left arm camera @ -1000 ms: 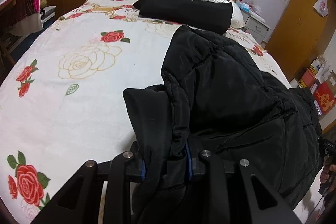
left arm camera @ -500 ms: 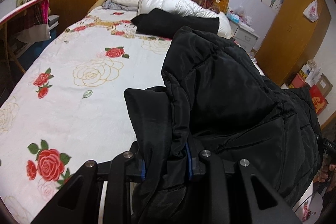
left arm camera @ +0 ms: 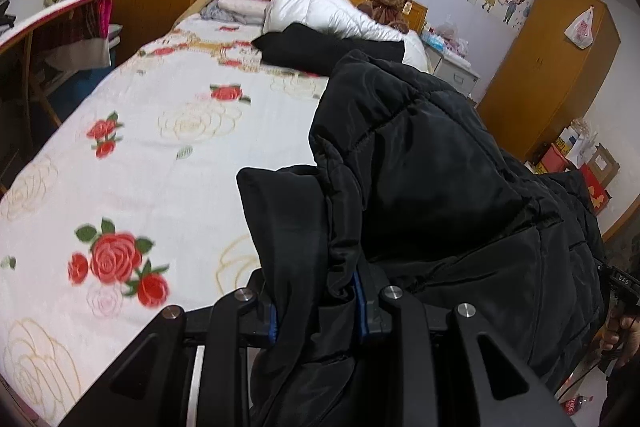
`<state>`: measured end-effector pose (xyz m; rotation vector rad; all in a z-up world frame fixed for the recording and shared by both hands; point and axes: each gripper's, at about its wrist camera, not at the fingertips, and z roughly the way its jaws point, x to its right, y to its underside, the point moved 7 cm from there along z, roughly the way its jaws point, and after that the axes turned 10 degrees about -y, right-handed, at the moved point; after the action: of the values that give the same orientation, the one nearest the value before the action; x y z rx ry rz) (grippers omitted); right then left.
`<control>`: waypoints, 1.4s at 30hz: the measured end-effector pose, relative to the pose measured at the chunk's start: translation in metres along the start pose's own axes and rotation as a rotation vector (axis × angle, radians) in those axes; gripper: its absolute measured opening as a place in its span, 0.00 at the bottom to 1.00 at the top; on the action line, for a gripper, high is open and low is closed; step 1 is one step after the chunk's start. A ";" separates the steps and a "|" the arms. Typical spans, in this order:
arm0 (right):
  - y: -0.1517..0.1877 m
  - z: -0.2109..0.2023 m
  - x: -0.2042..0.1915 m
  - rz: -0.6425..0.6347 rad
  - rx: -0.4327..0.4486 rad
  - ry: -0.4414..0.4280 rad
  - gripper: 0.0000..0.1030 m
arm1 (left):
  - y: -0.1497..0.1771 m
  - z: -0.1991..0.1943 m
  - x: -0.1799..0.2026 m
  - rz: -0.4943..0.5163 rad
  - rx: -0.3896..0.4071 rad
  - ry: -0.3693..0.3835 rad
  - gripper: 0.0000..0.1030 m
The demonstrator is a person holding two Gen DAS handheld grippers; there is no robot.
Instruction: Fold large clothes
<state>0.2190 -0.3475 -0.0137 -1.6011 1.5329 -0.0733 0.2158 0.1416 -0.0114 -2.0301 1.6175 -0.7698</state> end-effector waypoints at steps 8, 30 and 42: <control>0.045 0.043 0.042 0.068 -0.121 0.045 0.22 | 0.071 0.063 -0.011 -0.015 -0.145 -0.030 0.28; 0.041 0.010 0.048 0.068 -0.047 0.119 0.58 | 0.076 0.035 -0.045 -0.073 -0.079 -0.111 0.51; 0.037 0.060 0.001 -0.158 -0.031 0.202 0.58 | 0.053 0.051 0.072 0.170 0.024 -0.052 0.51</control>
<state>0.2260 -0.3100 -0.0736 -1.7817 1.5622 -0.3084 0.2225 0.0589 -0.0727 -1.8512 1.7163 -0.6659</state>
